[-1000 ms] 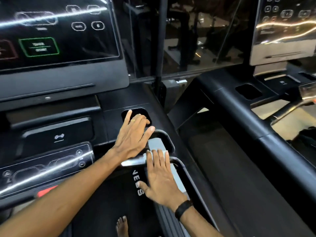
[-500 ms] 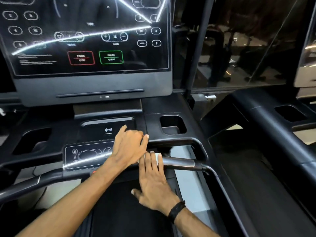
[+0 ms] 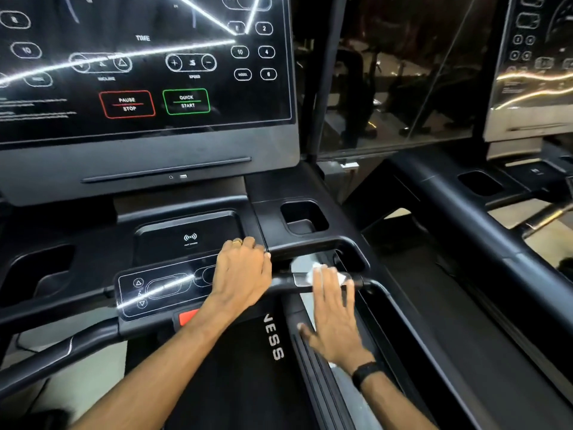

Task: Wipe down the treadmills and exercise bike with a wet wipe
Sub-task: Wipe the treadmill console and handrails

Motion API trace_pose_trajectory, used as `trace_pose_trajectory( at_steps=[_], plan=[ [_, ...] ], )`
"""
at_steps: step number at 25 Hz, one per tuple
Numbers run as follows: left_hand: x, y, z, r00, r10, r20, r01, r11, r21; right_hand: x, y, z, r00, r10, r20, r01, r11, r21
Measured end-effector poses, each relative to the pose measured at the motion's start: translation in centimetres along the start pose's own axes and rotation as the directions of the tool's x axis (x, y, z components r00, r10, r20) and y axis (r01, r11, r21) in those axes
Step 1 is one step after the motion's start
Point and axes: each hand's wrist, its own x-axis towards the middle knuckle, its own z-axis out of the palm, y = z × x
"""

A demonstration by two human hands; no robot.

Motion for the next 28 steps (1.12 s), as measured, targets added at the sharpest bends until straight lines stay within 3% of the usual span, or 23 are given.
trace_pose_trajectory(
  at_steps=[3,6,9,11,13,15,18,20,23,25,28],
  plan=[
    [-0.1,-0.1,0.3,1.0,0.025,-0.017,-0.025,1.0,0.018,-0.2,4.5,0.6,0.978,0.19,0.08,-0.19,0.982,-0.007],
    [-0.3,-0.4,0.2,0.998,0.062,-0.013,-0.061,0.997,0.035,0.6,4.7,0.1,0.927,0.347,0.144,-0.35,0.937,-0.004],
    [-0.2,-0.5,0.1,0.996,0.084,-0.032,-0.084,0.996,0.022,2.4,0.2,-1.0,0.842,0.485,0.237,-0.533,0.817,0.22],
    [-0.3,-0.3,0.0,0.996,0.077,-0.045,-0.077,0.997,0.007,2.7,-4.6,-0.9,0.88,0.431,0.2,-0.475,0.805,0.355],
    [-0.3,-0.3,-0.1,0.997,0.062,-0.049,-0.063,0.998,-0.031,2.2,-10.0,-0.6,0.956,0.278,0.09,-0.287,0.837,0.467],
    [-0.2,-0.7,-0.3,0.998,0.057,-0.028,-0.059,0.993,-0.105,1.8,-13.7,-0.6,0.986,0.166,0.025,-0.15,0.803,0.577],
    [-0.2,-1.3,-0.7,0.997,0.05,-0.053,-0.059,0.981,-0.185,1.6,-14.7,-0.4,0.977,0.213,0.032,-0.18,0.724,0.666],
    [-0.2,-1.3,-0.8,0.996,0.066,-0.065,-0.076,0.984,-0.164,2.0,-13.3,-0.6,0.925,0.367,0.095,-0.319,0.619,0.718],
    [-0.5,-1.0,-0.6,0.996,0.065,-0.062,-0.074,0.985,-0.155,4.2,-9.0,-1.5,0.781,0.582,0.226,-0.509,0.385,0.77],
    [-0.8,-0.9,-0.2,0.994,0.067,-0.09,-0.081,0.983,-0.163,5.1,-5.7,-1.8,0.701,0.671,0.241,-0.571,0.326,0.754],
    [-1.1,-0.8,0.0,0.992,0.065,-0.109,-0.082,0.983,-0.164,5.1,-3.2,-1.3,0.655,0.724,0.217,-0.581,0.3,0.757]
  ],
)
